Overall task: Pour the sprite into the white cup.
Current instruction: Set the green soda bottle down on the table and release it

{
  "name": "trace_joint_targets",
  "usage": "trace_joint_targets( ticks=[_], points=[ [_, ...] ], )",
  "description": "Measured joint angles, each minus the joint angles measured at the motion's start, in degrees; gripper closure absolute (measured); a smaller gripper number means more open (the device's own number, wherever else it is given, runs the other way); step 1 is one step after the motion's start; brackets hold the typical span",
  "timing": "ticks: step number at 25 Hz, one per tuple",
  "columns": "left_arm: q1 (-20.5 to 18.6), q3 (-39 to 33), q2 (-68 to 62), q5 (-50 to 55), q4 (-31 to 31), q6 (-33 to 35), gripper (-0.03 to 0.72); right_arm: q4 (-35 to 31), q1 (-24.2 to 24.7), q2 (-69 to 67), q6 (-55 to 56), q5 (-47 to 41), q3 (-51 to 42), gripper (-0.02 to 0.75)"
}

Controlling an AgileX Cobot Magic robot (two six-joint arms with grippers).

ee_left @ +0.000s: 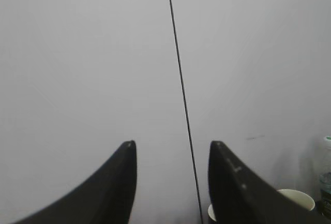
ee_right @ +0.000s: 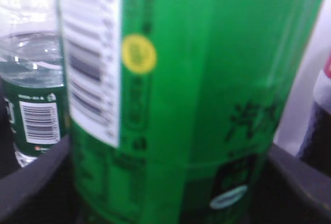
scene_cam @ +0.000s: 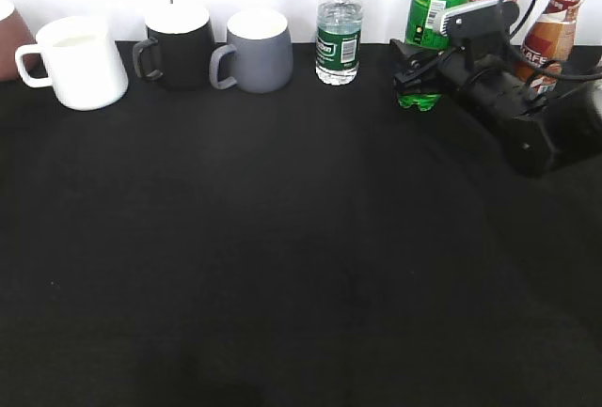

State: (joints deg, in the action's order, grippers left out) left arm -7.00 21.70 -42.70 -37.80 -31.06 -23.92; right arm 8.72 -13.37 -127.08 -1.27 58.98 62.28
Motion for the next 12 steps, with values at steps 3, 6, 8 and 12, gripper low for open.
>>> trace_joint_targets(
  ticks=[3, 6, 8, 12],
  points=[
    [0.00, 0.00, -1.37, 0.13, -0.07, 0.00, 0.337, 0.12, 0.00, 2.69, 0.05, -0.07, -2.77, 0.125],
    [0.00, 0.00, -1.37, 0.13, -0.12, 0.00, 0.337, 0.12, 0.00, 4.56, 0.05, -0.07, -5.34, 0.125],
    [0.00, 0.00, -1.37, 0.13, -0.12, 0.00, 0.337, 0.12, 0.00, 5.70, 0.05, -0.07, -6.13, 0.127],
    [0.00, 0.00, -1.37, 0.13, -0.12, 0.00, 0.337, -0.02, 0.00, 8.43, 0.30, -0.87, -8.84, 0.127]
  ],
)
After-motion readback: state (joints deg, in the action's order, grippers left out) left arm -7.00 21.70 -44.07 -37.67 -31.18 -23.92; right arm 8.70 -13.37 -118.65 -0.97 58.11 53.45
